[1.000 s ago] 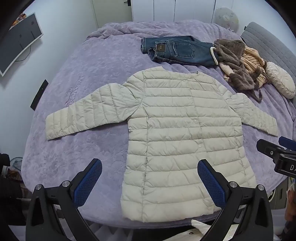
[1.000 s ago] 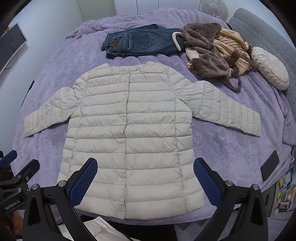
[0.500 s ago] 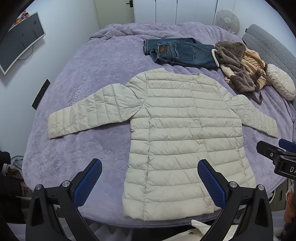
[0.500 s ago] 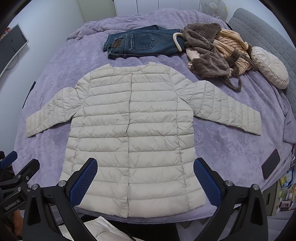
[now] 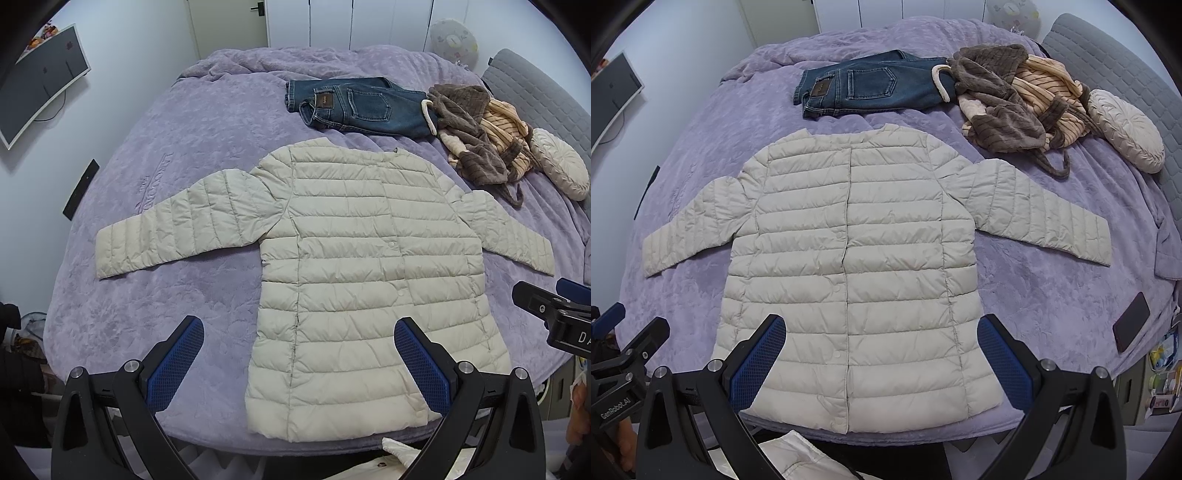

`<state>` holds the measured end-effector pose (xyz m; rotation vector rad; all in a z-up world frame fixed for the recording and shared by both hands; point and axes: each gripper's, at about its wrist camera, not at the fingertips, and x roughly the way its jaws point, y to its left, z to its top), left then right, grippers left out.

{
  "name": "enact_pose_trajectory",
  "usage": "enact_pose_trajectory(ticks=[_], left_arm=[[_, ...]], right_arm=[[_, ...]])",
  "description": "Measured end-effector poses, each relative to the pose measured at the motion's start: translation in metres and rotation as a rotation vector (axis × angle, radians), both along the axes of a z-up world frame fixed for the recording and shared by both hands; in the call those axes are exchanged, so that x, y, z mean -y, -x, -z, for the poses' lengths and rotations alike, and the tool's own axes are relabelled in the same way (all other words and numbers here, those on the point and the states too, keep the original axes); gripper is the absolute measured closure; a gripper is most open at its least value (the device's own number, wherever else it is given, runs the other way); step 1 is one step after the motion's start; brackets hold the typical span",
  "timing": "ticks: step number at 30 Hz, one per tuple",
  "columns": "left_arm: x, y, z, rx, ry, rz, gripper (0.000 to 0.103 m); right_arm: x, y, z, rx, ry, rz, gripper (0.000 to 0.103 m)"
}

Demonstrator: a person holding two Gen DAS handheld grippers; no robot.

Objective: Fold large clothes

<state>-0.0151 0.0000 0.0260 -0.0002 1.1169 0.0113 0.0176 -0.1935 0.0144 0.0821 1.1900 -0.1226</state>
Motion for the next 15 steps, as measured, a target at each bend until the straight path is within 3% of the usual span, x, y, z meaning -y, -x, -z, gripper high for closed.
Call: enact_pose_trajectory(ticks=[15], left_arm=[[0.0003, 0.0003, 0.0, 0.001, -0.001, 0.001, 0.0]], right_arm=[[-0.0028, -0.0013, 0.0004, 0.0, 0.002, 0.003, 0.0]])
